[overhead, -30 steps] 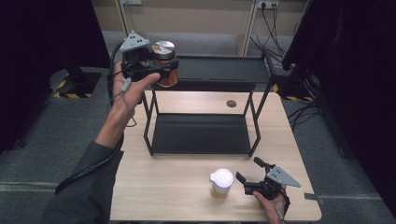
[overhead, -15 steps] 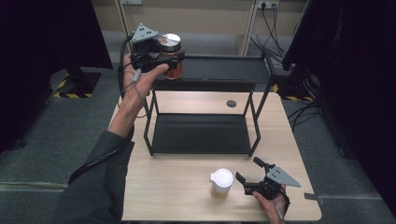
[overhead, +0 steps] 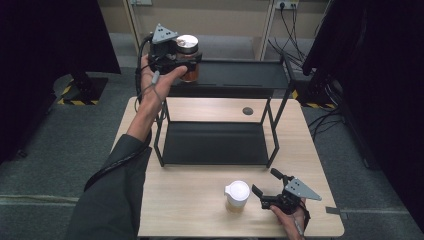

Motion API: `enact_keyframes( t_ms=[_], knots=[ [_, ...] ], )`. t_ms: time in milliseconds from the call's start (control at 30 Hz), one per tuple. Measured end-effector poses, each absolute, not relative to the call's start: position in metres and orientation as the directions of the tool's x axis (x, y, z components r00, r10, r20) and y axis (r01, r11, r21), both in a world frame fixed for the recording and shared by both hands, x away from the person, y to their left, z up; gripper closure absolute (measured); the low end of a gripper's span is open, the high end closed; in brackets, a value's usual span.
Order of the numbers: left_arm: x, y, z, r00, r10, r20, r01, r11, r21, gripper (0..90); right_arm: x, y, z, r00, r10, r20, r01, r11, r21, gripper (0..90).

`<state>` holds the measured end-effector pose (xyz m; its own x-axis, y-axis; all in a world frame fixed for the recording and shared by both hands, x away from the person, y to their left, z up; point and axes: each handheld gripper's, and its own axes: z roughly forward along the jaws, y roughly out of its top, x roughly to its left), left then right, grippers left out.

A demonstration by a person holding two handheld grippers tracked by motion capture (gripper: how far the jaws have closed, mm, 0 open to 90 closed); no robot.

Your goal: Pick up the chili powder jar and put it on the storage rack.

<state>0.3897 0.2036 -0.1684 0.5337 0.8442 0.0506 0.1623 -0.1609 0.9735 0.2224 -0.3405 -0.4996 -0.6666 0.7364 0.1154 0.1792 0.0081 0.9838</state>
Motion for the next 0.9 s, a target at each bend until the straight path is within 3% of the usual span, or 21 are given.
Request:
enact_keyframes(
  t_ms=[900],
  knots=[
    [0.407, 0.206, -0.191, 0.499, 0.866, -0.006, 0.167, -0.089, 0.982, 30.4, 0.223, -0.34, -0.5, -0.673, 0.728, 0.128, 0.187, 0.0, 0.982, 1.0]
  ],
)
